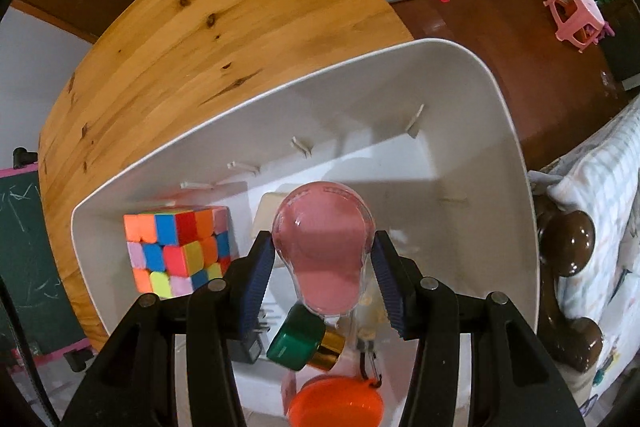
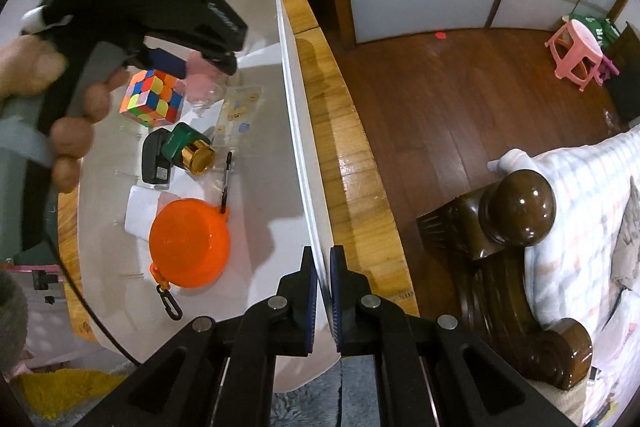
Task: Organize rigid objects
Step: 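Lift the pink case with the left tool and carry it into the tray, then open the left tool to release the pink case in the tray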
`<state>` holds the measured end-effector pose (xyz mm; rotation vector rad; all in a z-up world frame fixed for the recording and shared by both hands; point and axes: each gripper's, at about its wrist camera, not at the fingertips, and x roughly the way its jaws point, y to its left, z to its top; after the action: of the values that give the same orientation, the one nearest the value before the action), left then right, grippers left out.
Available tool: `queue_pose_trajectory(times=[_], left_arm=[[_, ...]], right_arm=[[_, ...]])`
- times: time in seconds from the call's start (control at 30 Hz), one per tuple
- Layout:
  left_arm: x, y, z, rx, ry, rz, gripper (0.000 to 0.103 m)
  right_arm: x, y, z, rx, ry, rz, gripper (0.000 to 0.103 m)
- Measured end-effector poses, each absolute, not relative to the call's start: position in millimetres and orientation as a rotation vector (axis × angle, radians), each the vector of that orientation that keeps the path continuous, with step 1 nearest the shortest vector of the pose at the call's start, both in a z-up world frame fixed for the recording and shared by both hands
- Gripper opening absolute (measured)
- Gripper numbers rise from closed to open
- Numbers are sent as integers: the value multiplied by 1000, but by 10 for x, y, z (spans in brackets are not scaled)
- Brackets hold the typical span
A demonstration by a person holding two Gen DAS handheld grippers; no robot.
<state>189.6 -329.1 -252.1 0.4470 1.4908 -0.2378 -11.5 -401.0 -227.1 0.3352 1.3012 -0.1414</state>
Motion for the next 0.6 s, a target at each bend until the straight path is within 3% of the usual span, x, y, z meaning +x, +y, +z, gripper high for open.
queue_pose_trajectory(times=[0.07, 0.27, 0.6], left_arm=[[1915, -3285, -2562, 438, 1500, -241, 56], [1856, -3283, -2529, 428, 1512, -299, 86], [1728, -3046, -2111, 392, 1471, -324, 89]], right_arm=[[-105, -4009, -2271, 333, 1300, -136, 6], [-83, -4016, -2273, 332, 1302, -126, 6], [-38, -4025, -2266, 337, 1304, -129, 6]])
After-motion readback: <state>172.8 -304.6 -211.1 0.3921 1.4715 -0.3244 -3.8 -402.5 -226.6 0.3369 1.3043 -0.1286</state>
